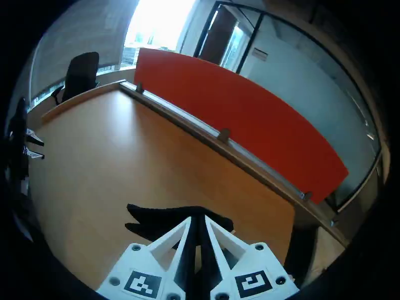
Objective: Fold towel
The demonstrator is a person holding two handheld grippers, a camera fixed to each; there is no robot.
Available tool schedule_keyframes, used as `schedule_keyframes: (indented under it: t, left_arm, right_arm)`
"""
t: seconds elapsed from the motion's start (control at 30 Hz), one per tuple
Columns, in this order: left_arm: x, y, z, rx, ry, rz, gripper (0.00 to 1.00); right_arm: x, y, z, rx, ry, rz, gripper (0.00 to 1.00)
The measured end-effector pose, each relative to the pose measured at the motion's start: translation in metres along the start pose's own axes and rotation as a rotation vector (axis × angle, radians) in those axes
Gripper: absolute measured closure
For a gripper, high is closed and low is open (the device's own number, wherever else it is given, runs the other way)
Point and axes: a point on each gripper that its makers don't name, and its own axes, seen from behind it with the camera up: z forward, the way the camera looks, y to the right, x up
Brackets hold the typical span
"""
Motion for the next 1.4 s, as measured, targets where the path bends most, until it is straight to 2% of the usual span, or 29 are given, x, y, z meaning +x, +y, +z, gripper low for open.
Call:
schedule_keyframes:
  t: [0.37,0.7,1.0,1.4]
  left_arm:
    - [0.0,0.003,0.0,0.009,-0.007,0.005,0.06]
    - [0.004,0.004,-0.001,0.017,-0.008,0.013,0.06]
    - [0.007,0.008,0.001,0.017,-0.006,0.015,0.06]
    - [0.012,0.012,0.002,0.015,-0.003,0.023,0.06]
  right_arm:
    - [-0.017,0.064,0.0,-0.071,-0.048,0.017,0.96]
    - [-0.014,0.103,-0.005,-0.112,-0.049,0.038,0.96]
    - [-0.01,0.118,-0.007,-0.124,-0.049,0.04,0.96]
    - [-0.017,0.124,-0.008,-0.127,-0.059,0.048,0.96]
